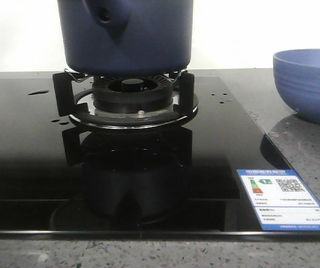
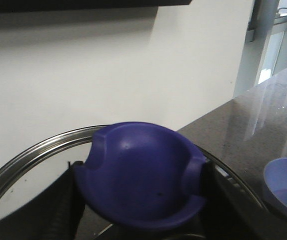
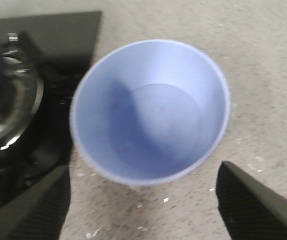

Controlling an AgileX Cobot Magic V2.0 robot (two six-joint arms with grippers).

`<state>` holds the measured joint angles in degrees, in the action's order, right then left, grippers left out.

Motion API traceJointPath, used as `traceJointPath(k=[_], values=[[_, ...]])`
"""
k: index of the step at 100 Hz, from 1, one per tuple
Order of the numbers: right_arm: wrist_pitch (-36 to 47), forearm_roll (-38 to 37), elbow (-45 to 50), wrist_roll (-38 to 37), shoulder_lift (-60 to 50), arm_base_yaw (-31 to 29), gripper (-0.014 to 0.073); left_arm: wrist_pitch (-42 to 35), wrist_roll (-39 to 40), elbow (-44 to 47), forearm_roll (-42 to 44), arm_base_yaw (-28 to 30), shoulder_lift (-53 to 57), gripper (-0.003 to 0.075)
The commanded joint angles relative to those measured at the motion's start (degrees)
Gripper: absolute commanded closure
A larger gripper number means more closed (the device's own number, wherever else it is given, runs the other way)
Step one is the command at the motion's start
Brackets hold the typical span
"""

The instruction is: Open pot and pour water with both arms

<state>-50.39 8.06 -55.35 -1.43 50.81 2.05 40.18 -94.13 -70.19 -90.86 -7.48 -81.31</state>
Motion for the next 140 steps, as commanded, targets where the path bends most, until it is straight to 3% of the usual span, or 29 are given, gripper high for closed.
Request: traceJointPath(k=[1, 12, 41, 83, 106, 140], values=[[-0.78, -2.05, -6.15, -1.05, 4.99, -1.3, 0.0055, 2.1, 0.0, -2.26, -4.28, 1.41, 3.26, 0.0391], [-4.65, -2.05, -10.22, -1.05, 11.68, -3.91, 0.0055, 2.1, 0.0, -2.26, -4.28, 2.68, 3.74, 0.0392], [-4.28, -1.95, -11.59, 2.11, 23.58, -9.81, 0.0065, 2.61, 0.0, -2.26, -4.38, 3.59, 3.74, 0.0392], [-1.81, 1.95, -11.59, 3.03, 31.96, -10.25, 0.0388, 0.89, 0.0, -2.26, -4.38, 3.59, 3.74, 0.0392], [-3.44, 1.95, -11.99, 3.98, 32.07, -10.25, 0.0662, -3.08, 0.0, -2.26, -4.38, 3.59, 3.74, 0.0392], [-9.56, 7.61, -22.53, 6.61, 32.07, -10.25, 0.0667, -8.34, 0.0, -2.26, -4.38, 3.59, 3.74, 0.0392]])
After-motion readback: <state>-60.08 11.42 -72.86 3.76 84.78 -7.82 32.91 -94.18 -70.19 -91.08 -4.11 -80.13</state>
